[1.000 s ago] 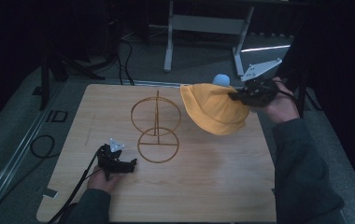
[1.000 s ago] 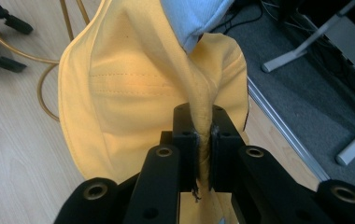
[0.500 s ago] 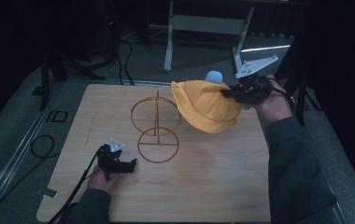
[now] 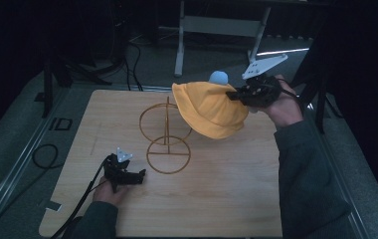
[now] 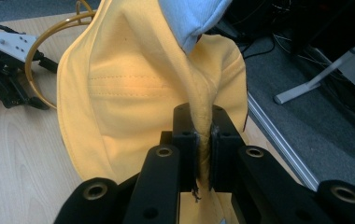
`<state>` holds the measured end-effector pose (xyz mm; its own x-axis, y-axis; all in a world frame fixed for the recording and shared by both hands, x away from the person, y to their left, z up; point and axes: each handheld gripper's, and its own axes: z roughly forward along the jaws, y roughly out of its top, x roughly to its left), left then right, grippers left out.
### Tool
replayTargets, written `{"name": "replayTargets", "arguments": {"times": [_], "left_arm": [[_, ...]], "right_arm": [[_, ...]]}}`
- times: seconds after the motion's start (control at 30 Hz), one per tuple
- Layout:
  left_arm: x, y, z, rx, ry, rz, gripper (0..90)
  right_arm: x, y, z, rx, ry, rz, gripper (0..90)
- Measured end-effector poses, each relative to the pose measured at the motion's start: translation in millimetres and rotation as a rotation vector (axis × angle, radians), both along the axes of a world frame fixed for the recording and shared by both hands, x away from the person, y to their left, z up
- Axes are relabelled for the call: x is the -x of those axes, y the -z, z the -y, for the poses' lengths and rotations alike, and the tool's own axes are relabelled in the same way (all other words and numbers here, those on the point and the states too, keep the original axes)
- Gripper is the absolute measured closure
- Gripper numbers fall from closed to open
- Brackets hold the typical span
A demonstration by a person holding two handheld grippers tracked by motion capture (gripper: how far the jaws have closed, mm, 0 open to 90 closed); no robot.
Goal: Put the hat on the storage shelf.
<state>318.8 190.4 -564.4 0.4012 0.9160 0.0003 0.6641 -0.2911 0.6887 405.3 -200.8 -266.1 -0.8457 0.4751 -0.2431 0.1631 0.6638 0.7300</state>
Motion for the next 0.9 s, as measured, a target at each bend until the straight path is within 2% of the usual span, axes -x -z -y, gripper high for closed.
{"name": "replayTargets", "arguments": {"times": [0.33, 0.9], "left_arm": [[0.0, 0.2, 0.2, 0.003, -0.003, 0.002, 1.8], [0.0, 0.1, 0.2, 0.002, -0.003, 0.002, 1.8]], "right_arm": [[-1.2, -6.0, -17.6, 0.003, -0.025, 0.010, 83.7], [-4.4, -9.7, -47.9, 0.007, -0.074, -0.001, 83.5]]}}
